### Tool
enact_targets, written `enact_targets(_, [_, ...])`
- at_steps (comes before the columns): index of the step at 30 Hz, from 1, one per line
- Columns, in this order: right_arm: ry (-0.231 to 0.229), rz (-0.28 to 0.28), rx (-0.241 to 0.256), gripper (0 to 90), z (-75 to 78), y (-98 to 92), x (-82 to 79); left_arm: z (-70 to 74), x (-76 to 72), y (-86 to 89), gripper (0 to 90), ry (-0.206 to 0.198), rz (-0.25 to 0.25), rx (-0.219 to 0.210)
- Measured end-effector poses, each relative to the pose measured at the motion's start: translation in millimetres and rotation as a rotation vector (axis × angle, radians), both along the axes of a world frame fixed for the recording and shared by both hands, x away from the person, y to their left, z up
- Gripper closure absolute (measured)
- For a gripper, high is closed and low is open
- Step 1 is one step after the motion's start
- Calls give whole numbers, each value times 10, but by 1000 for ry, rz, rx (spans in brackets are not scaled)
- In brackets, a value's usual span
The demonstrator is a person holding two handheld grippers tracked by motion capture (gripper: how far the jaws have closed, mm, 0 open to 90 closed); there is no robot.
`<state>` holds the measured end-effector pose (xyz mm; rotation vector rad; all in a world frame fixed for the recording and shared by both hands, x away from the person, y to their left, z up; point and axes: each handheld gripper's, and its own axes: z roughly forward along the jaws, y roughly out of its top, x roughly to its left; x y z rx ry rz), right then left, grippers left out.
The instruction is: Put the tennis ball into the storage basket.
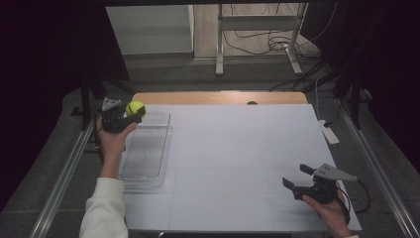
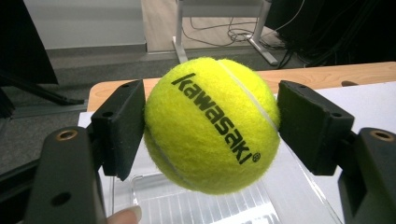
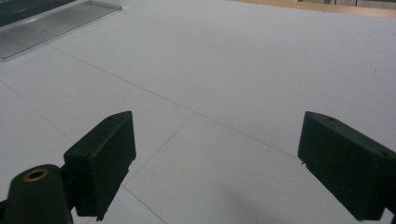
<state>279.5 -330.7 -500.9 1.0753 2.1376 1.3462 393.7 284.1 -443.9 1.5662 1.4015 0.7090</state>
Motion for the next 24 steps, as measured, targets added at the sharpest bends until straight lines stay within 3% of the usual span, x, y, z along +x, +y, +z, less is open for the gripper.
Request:
enact_targets(10, [-2, -1, 4, 117, 1, 5, 4, -18, 40, -62, 272, 28, -9, 26])
enact_targets(24, [-4, 5, 5, 117, 5, 23, 16, -91, 137, -84, 272, 105, -2, 45])
